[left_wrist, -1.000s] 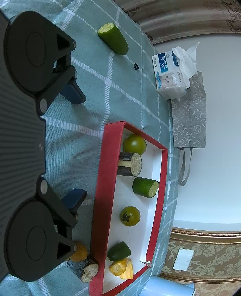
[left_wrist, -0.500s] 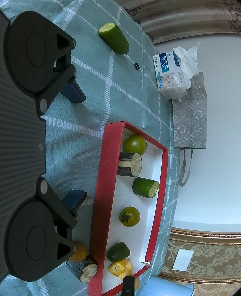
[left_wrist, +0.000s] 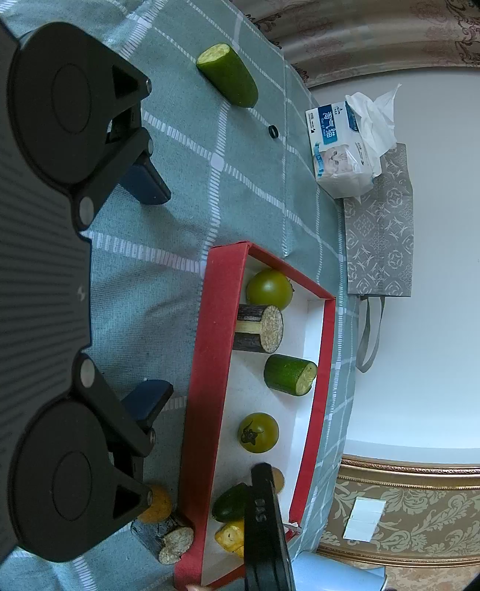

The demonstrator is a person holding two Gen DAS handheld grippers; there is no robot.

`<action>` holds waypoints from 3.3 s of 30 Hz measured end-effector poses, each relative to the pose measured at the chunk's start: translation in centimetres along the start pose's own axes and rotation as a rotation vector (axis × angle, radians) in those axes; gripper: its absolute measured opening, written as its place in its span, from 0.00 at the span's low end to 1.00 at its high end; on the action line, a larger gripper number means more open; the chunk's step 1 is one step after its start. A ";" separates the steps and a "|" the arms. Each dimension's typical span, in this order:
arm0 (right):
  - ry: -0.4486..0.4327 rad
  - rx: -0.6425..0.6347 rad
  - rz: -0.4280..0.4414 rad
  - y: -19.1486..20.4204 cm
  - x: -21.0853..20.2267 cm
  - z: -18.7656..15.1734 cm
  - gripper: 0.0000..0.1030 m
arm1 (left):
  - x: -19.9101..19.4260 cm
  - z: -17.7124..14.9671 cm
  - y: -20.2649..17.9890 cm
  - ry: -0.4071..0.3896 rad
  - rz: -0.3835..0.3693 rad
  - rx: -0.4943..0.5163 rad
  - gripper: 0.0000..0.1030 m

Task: Organize fruits
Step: 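Lower the pale yellow round fruit into the tray and open the right gripper, then grasp the small brown round fruit beside the tray with the left gripper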

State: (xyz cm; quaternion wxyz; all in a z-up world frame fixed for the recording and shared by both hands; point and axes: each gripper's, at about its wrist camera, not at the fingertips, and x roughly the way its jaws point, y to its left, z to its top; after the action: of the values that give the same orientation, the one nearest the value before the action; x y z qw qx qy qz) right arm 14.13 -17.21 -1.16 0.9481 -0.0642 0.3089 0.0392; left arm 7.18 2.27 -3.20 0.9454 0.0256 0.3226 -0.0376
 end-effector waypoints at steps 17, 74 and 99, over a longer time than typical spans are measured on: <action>-0.115 0.070 -0.044 -1.2 -3.0 -1.2 0.85 | 0.1 0.0 0.0 0.001 -0.001 -0.001 1.00; -0.225 0.351 -0.060 -5.5 -12.8 -11.2 1.00 | -0.4 -0.3 -7.0 -0.019 -0.205 0.189 1.00; -0.163 0.331 -0.069 -5.1 -11.8 -11.2 1.00 | -1.3 -0.5 -7.6 -0.063 -0.321 0.268 0.24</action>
State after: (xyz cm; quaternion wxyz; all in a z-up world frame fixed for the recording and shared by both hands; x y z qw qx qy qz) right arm -1.31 -24.32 -2.61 0.9685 0.0852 0.2308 -0.0398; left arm 5.15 -5.23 -3.01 0.9251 0.0984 0.2849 -0.2310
